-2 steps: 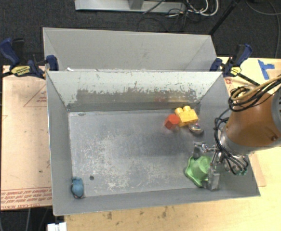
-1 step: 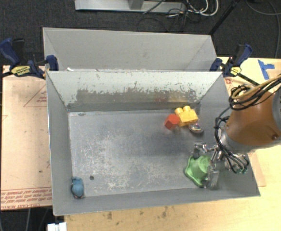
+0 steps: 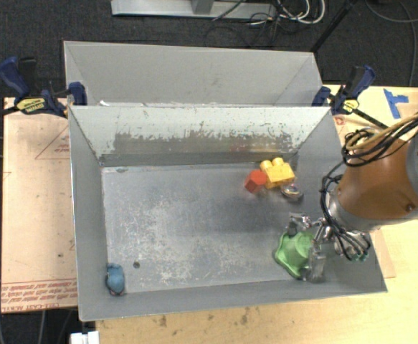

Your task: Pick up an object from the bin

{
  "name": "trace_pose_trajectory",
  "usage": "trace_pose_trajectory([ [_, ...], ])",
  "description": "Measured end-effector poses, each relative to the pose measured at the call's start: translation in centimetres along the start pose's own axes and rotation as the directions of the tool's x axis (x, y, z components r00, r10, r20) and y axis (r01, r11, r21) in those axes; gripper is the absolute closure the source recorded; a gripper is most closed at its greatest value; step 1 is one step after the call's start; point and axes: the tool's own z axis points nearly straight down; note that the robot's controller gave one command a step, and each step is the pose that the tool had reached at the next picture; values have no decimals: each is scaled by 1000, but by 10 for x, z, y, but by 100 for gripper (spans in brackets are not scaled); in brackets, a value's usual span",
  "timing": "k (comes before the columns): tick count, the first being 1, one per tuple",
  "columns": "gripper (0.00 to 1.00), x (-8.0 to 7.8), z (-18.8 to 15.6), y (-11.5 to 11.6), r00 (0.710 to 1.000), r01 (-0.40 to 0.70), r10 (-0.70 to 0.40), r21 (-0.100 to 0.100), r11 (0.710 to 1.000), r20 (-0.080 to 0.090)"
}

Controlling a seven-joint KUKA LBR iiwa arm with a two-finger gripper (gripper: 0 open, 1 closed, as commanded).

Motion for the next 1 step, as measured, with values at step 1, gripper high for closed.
trace_pose_trajectory([
  [1,100,-41,-118,-15,1000,-12,12,2,1000,0],
])
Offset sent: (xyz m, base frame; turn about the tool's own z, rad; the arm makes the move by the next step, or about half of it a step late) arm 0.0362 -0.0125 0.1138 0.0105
